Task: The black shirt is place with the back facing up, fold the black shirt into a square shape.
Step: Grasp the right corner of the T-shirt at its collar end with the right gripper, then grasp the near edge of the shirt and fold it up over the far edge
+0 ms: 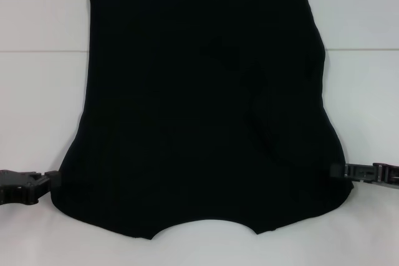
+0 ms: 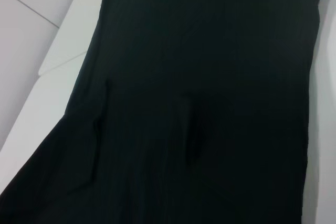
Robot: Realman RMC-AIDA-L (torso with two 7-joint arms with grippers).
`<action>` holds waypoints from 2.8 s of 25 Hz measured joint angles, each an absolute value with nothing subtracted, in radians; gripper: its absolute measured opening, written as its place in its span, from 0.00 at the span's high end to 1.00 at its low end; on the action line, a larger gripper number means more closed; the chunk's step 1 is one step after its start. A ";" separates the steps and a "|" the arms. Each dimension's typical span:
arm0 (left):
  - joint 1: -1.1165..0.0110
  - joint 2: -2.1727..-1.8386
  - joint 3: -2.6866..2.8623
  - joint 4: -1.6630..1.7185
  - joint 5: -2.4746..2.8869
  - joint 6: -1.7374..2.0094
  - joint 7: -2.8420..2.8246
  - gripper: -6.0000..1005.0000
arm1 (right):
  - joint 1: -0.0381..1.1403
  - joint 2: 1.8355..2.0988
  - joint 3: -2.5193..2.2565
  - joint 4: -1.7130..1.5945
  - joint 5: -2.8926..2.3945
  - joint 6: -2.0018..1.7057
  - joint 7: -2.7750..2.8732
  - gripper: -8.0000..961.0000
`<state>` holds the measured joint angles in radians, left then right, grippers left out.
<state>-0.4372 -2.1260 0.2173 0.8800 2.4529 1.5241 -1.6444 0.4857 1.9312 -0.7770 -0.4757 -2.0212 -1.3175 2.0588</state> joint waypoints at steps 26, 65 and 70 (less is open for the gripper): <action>-0.439 -2.126 0.217 0.877 2.451 1.524 -1.644 0.98 | 0.487 1.944 -0.740 -0.480 -2.080 -1.294 2.077 0.32; -0.290 -2.121 0.042 0.927 2.500 1.916 -1.725 0.94 | 0.141 1.934 -0.439 -0.490 -2.084 -1.748 1.559 0.92; -0.323 -2.116 0.041 0.907 2.493 1.909 -1.728 0.93 | 0.166 1.932 -0.382 -0.497 -2.084 -1.773 1.547 0.92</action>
<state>-0.3229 -2.1159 0.0412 0.9071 2.4930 1.9087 -1.7276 0.1659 1.9320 -0.3819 -0.4969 -2.0837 -1.7727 1.5466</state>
